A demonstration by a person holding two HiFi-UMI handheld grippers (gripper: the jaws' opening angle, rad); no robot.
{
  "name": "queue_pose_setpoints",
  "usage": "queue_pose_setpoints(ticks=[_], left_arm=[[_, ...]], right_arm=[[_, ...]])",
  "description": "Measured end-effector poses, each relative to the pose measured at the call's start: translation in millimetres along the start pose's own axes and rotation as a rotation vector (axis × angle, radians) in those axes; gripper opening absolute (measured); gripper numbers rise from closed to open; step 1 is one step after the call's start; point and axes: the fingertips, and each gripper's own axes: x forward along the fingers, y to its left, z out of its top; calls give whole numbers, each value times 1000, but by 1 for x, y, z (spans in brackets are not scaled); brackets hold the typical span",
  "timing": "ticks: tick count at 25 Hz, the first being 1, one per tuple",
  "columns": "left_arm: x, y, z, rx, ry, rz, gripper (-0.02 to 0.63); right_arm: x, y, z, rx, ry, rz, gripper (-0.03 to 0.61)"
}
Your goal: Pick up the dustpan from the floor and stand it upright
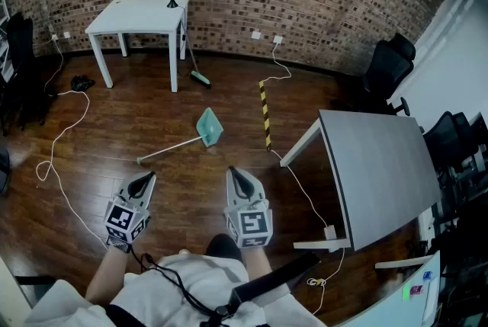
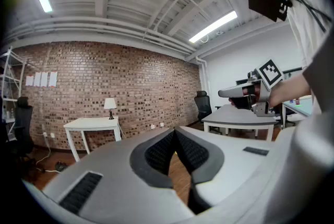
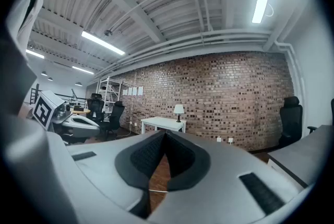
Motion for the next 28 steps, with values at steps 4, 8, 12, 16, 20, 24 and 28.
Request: queue_pose_setpoints(ticks=[4, 8, 12, 16, 20, 24, 28], left_arm=[[8, 24, -4, -14, 1, 33, -5], [35, 50, -12, -16, 24, 61, -5], [76, 82, -22, -1, 55, 87, -5], [139, 126, -16, 3, 73, 137, -5], [204, 164, 8, 21, 63, 180, -5], [246, 202, 20, 32, 63, 223, -5], [264, 228, 16, 27, 77, 225, -5]], right_arm=[[22, 2, -2, 2, 7, 19, 0], [61, -11, -7, -4, -6, 34, 0], [119, -39, -19, 17, -19, 55, 0], [194, -77, -27, 48, -9, 97, 0], [261, -119, -18, 43, -10, 142, 0], [319, -148, -13, 41, -7, 168, 0], [355, -155, -14, 48, -3, 161, 0]])
